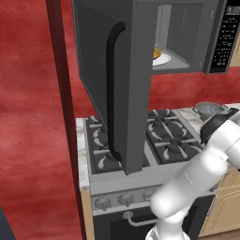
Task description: Pick the tomato from the microwave and place it on plate located on the counter.
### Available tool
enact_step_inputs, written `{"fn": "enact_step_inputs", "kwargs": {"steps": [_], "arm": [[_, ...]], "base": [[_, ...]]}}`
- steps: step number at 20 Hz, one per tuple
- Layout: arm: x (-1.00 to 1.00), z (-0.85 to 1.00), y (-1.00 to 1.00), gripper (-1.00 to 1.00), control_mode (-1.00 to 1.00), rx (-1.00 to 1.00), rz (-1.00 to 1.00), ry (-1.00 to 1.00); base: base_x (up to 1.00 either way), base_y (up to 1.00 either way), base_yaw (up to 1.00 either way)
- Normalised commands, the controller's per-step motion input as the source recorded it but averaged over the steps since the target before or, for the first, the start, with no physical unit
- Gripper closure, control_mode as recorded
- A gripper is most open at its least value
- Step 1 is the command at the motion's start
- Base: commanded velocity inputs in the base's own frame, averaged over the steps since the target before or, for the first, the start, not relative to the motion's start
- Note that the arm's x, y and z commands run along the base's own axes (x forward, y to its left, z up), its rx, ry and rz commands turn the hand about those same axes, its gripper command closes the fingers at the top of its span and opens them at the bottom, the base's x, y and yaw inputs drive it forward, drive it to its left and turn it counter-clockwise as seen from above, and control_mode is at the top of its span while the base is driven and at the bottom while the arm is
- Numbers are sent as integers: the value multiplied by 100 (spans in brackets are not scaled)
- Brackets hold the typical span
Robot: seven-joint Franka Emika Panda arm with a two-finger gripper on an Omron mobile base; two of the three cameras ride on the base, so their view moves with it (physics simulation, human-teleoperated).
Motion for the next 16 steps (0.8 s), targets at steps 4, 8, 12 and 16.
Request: {"fn": "enact_step_inputs", "kwargs": {"steps": [4,8,12,16], "arm": [[0,-9,-38,100,-100,0,0,2],[0,-24,-21,100,-100,0,0,3],[2,-28,-1,100,-100,0,0,5],[1,-24,0,100,-100,0,0,4]], "base": [[0,0,0],[0,0,0],[0,0,0],[0,0,0]]}}
